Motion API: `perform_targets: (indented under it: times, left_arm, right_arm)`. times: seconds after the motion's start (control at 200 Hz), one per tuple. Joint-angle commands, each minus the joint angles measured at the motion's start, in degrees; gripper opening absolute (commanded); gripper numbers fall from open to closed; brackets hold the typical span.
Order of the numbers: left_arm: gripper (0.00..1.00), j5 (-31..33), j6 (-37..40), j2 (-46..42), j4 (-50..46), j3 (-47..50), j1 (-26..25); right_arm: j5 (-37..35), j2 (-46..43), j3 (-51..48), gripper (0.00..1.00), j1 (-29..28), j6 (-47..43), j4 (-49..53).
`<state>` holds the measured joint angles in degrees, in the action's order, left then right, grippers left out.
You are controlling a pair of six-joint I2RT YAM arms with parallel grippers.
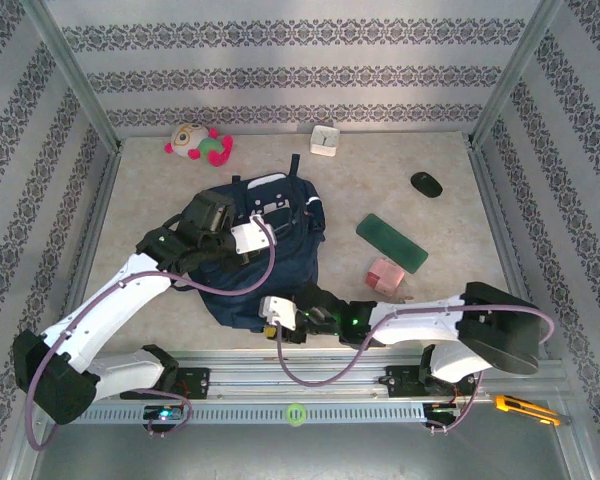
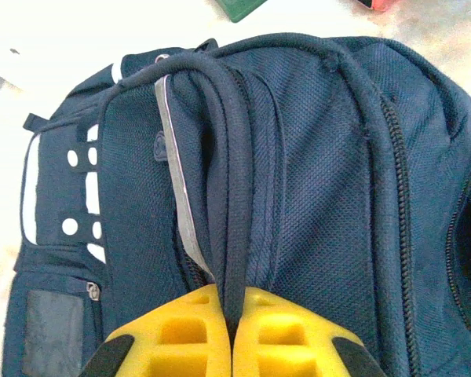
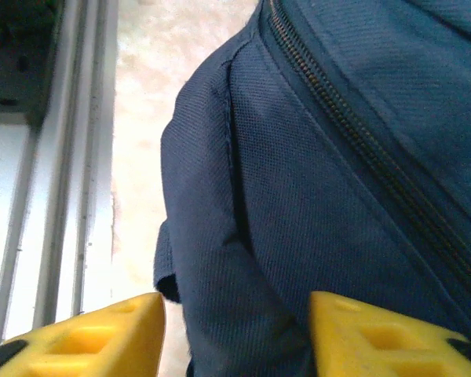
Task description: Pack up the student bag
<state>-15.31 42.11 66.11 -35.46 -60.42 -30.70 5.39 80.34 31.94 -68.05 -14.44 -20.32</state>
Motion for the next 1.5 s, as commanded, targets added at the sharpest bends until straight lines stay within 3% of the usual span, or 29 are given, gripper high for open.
perform_targets:
  times: [0.0, 0.105, 0.25, 0.43, 0.565, 0.744, 0.919, 1.069, 1.259, 1.494]
  left_arm:
    - [0.00, -0.3, 4.6, -6.0, 5.6, 1.0, -0.4]
    - [0.00, -0.9, 6.2, -9.8, 6.5, 5.6, -0.3]
    - [0.00, -4.7, 7.2, -14.3, 5.1, 10.5, -0.3]
    - [0.00, -5.8, 8.7, -18.6, 2.3, 13.7, -0.2]
    - [0.00, -4.6, 10.8, -20.6, 0.8, 14.4, -0.2]
    - [0.00, -3.8, 12.1, -21.1, 1.0, 14.6, -0.2]
    - [0.00, -3.9, 12.6, -20.5, 1.8, 14.9, -0.2]
    - [0.00, -4.6, 12.6, -19.9, 2.6, 14.6, -0.2]
    - [0.00, -3.8, 13.0, -19.6, 3.0, 14.2, -0.1]
    - [0.00, -3.1, 12.5, -19.7, 4.6, 14.0, 0.3]
  right_arm:
    - [8.6, -8.7, -1.7, 0.56, 3.6, 3.2, 4.3]
    - [19.5, -18.6, -2.9, 0.59, 9.4, 5.8, 7.7]
    - [22.5, -25.6, -1.4, 0.60, 20.0, 4.4, 17.7]
    - [30.5, -19.3, 4.4, 0.61, 36.9, -1.0, 26.7]
    - [34.0, -10.4, 9.5, 0.61, 43.3, -5.4, 27.1]
    - [34.1, 0.8, 15.9, 0.63, 44.1, -17.0, 29.7]
    - [36.3, 9.0, 23.4, 0.63, 43.4, -22.6, 33.7]
    - [36.2, 13.4, 28.8, 0.63, 42.9, -26.1, 38.3]
    - [36.0, 18.5, 35.7, 0.62, 41.5, -32.9, 51.2]
    - [34.7, 23.4, 41.8, 0.57, 39.5, -35.0, 60.7]
